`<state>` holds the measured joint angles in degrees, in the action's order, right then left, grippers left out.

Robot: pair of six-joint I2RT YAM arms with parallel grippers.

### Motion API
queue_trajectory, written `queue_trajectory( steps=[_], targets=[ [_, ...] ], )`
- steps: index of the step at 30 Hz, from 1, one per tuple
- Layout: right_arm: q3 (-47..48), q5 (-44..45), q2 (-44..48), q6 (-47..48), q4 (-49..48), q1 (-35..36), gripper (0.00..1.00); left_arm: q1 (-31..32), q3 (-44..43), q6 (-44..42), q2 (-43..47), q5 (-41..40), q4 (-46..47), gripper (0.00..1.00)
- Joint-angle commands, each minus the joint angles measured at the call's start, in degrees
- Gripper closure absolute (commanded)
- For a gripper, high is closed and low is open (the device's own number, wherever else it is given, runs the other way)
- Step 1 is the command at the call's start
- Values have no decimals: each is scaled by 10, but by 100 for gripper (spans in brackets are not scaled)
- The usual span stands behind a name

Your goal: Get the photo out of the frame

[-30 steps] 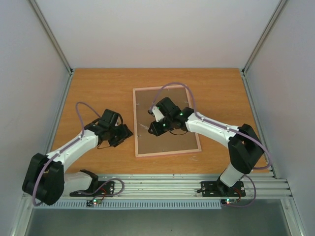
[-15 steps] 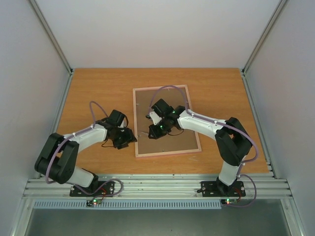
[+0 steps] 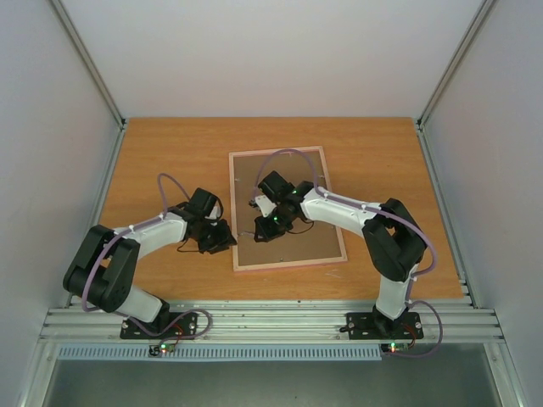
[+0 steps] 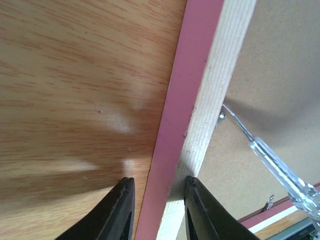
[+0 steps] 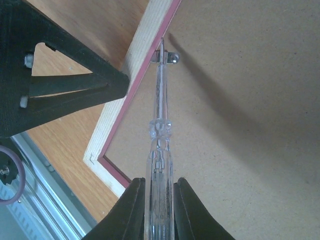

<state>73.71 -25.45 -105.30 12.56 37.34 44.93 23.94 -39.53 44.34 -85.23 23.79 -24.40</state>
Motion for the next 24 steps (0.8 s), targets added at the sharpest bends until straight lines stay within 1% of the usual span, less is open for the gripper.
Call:
queue_trajectory(
  steps=[1, 6, 17, 24],
  targets=[
    [22, -14, -14, 12, 23, -2, 99, 3, -3, -8, -15, -10, -1, 73],
    [33, -19, -23, 24, 50, -1, 99, 3, -1, -8, -15, -11, -2, 75],
    [37, -35, -23, 43, 90, -2, 99, 3, -4, -8, -17, -15, -6, 76],
    [56, -8, -29, 41, 141, -1, 99, 3, -2, -10, -13, -17, -11, 77]
  ],
)
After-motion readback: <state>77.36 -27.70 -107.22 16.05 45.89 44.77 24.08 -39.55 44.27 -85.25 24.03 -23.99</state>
